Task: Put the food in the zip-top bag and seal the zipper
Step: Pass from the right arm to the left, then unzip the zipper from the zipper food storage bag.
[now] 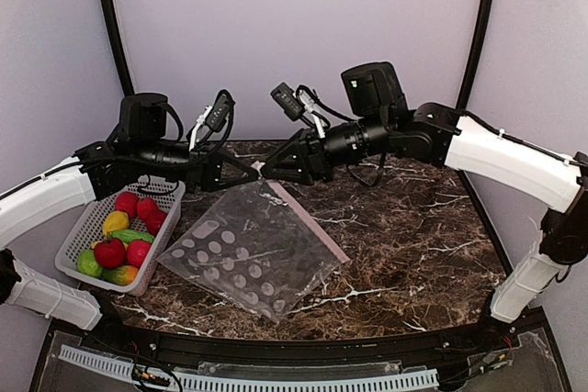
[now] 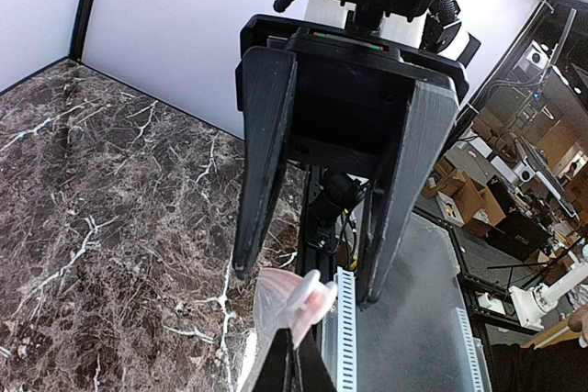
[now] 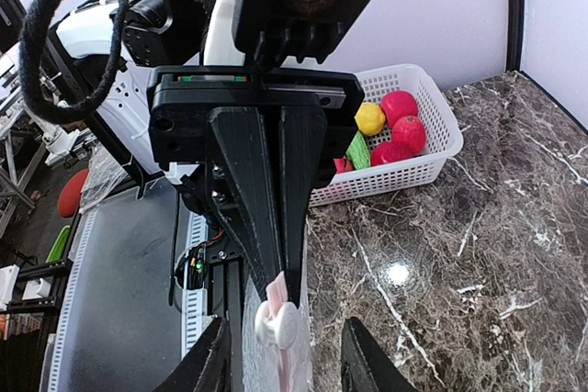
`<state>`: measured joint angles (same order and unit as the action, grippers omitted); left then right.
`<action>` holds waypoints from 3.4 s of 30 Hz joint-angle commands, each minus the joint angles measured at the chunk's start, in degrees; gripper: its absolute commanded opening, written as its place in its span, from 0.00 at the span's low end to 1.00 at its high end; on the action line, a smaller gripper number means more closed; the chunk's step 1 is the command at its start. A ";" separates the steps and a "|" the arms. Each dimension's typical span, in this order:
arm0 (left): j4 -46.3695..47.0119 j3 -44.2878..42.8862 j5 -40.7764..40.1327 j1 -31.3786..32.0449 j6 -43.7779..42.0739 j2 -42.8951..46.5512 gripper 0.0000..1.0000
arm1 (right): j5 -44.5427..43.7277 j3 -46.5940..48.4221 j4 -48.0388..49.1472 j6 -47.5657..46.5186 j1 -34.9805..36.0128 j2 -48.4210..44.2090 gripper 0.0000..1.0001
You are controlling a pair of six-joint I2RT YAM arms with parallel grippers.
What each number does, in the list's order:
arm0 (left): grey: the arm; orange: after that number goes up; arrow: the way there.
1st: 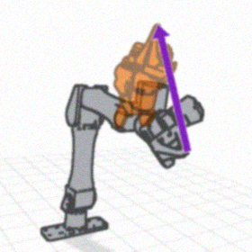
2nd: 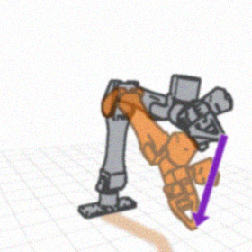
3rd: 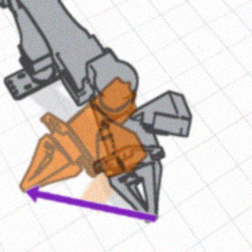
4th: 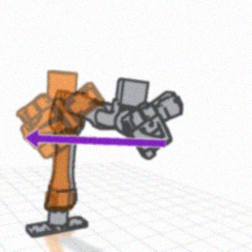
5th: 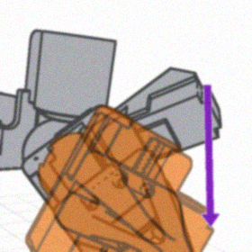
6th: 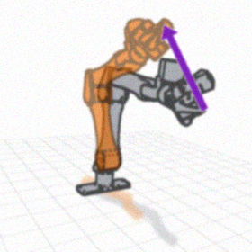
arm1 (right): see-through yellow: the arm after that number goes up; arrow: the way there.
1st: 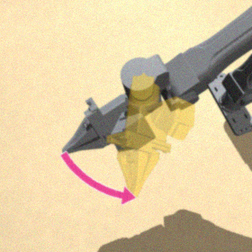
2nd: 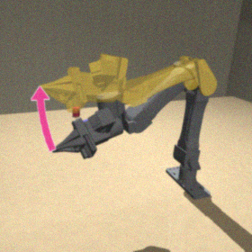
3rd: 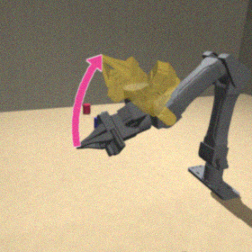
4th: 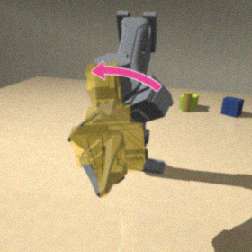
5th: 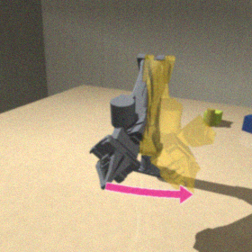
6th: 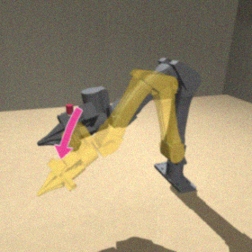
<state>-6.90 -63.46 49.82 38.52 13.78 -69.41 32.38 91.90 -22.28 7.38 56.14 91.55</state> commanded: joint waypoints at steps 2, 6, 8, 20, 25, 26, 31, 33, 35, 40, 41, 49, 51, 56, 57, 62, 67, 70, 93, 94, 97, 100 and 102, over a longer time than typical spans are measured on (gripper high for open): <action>0.61 0.82 0.02 0.12 0.07 1.72 0.01 | -1.74 1.72 1.67 -0.82 1.01 1.23 0.37; 0.48 0.95 -0.03 0.10 0.02 1.80 0.01 | -3.27 2.83 0.26 -1.56 1.51 2.08 0.29; 0.27 0.91 -0.07 0.12 -0.05 1.82 0.01 | -3.45 2.93 0.26 -1.66 1.60 2.12 0.25; -0.05 1.18 -0.70 0.13 -0.45 2.42 0.01 | -3.90 2.85 0.32 -1.73 1.83 1.97 0.05; -0.47 1.25 -1.78 0.14 -0.91 2.96 0.01 | -3.64 2.63 0.28 -1.92 1.81 1.97 0.00; -0.52 1.30 -2.24 0.15 -0.93 3.05 0.01 | -3.64 2.61 0.25 -1.96 1.86 1.97 0.00; -0.41 1.56 -3.87 0.15 -1.29 4.00 0.01 | -3.50 2.16 0.07 -2.02 1.81 1.92 0.00; -0.55 1.55 -4.72 0.13 -1.45 4.27 0.01 | -3.47 1.94 -0.04 -2.04 1.87 1.92 0.00; -0.95 1.66 -5.82 0.15 -1.84 4.54 0.01 | -3.51 1.60 -0.08 -2.02 1.82 1.81 0.00; -0.85 1.78 -7.75 0.11 -2.07 4.96 0.01 | -3.90 0.65 -0.21 -1.95 1.81 1.45 0.00; -0.71 1.77 -7.87 0.14 -1.98 5.00 0.01 | -3.89 0.45 -0.22 -1.97 1.84 1.37 0.00; -0.12 1.56 -8.96 0.15 -1.85 4.99 0.01 | -4.41 -0.82 -0.21 -1.88 1.81 0.70 0.00; 0.00 1.52 -9.29 0.07 -1.78 4.91 0.01 | -4.52 -0.93 -0.21 -1.86 1.74 0.64 0.00; 0.46 1.48 -9.90 0.07 -1.74 4.94 0.01 | -4.56 -1.18 -0.22 -1.94 1.75 0.65 0.00; 0.51 1.43 -10.22 0.13 -1.74 4.96 0.01 | -4.68 -1.19 -0.18 -2.00 1.78 0.65 0.00; 0.49 1.50 -11.33 0.06 -1.90 5.19 0.01 | -4.94 -1.37 -0.22 -2.02 1.72 0.74 0.00; 0.61 1.74 -13.15 -0.06 -1.99 5.68 0.01 | -5.13 -1.67 -0.22 -1.98 1.69 0.62 0.00; 0.88 1.89 -13.61 -0.38 -1.76 6.08 0.01 | -5.22 -1.84 -0.28 -1.93 1.65 0.63 0.00; 4.76 4.63 -14.94 -3.90 1.64 8.15 0.01 | -5.47 -2.86 -0.39 -1.66 1.40 0.74 0.00; 4.96 4.69 -14.98 -3.98 1.71 8.21 0.01 | -5.49 -2.86 -0.39 -1.59 1.43 0.81 0.00; 5.30 4.87 -15.36 -4.44 2.17 8.30 0.01 | -5.56 -2.91 -0.44 -1.53 1.42 0.82 0.00; 5.91 5.19 -15.83 -5.00 2.48 8.64 0.01 | -5.66 -3.12 -0.39 -1.44 1.36 0.91 0.00; 6.48 5.65 -15.90 -5.54 3.04 8.91 0.01 | -5.65 -3.28 -0.35 -1.49 1.34 0.98 0.00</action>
<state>-4.05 -58.96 36.75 34.87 15.64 -62.67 26.55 89.89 -20.51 5.89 57.65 93.08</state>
